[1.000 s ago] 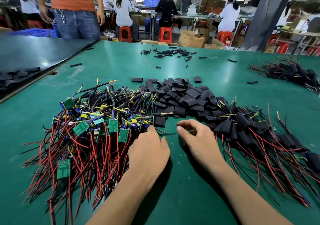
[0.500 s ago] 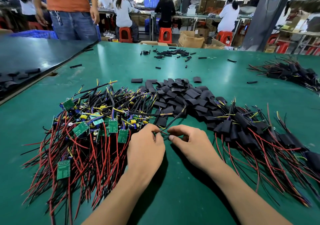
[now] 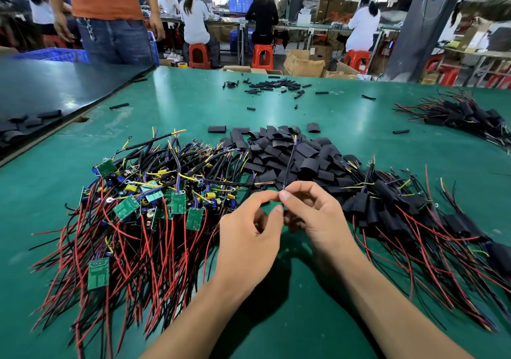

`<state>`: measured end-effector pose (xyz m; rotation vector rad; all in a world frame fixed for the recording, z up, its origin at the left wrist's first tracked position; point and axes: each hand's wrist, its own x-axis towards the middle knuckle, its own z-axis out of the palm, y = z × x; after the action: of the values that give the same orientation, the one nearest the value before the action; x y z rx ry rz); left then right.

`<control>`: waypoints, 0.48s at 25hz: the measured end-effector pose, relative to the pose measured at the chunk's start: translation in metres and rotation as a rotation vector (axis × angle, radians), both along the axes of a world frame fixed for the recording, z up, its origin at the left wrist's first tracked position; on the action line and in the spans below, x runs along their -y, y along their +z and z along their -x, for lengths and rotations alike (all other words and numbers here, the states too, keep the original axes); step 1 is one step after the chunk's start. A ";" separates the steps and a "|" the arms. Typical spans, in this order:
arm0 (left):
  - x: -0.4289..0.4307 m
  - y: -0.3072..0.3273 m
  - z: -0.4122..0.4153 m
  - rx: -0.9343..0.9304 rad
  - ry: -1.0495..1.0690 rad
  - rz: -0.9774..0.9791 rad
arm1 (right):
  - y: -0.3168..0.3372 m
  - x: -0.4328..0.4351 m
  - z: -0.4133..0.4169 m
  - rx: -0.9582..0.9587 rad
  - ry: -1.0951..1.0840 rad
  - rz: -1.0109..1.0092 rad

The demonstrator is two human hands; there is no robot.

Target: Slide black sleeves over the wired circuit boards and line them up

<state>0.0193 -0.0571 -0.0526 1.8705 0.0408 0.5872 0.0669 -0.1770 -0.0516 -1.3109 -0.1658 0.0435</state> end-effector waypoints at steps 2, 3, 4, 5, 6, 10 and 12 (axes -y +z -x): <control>-0.001 0.003 0.001 0.028 0.024 0.087 | 0.004 0.003 -0.003 -0.036 -0.028 -0.048; -0.003 0.004 0.001 0.031 0.031 0.121 | 0.006 0.005 -0.005 -0.059 -0.031 -0.087; -0.005 0.005 0.000 0.018 0.031 0.149 | 0.007 0.009 -0.006 -0.083 -0.031 -0.132; -0.006 0.005 -0.001 -0.011 0.025 0.172 | 0.009 0.012 -0.008 -0.109 -0.023 -0.181; -0.006 0.005 -0.002 -0.054 0.010 0.191 | 0.010 0.015 -0.010 -0.136 -0.003 -0.224; -0.002 0.004 -0.004 -0.282 -0.231 0.441 | 0.007 0.017 -0.010 -0.176 0.149 -0.236; -0.001 0.004 -0.003 -0.306 -0.345 0.586 | 0.002 0.017 -0.010 -0.145 0.211 -0.166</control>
<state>0.0227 -0.0565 -0.0483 1.3347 0.0792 0.0313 0.0767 -0.1936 -0.0492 -1.1162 -0.1796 0.2977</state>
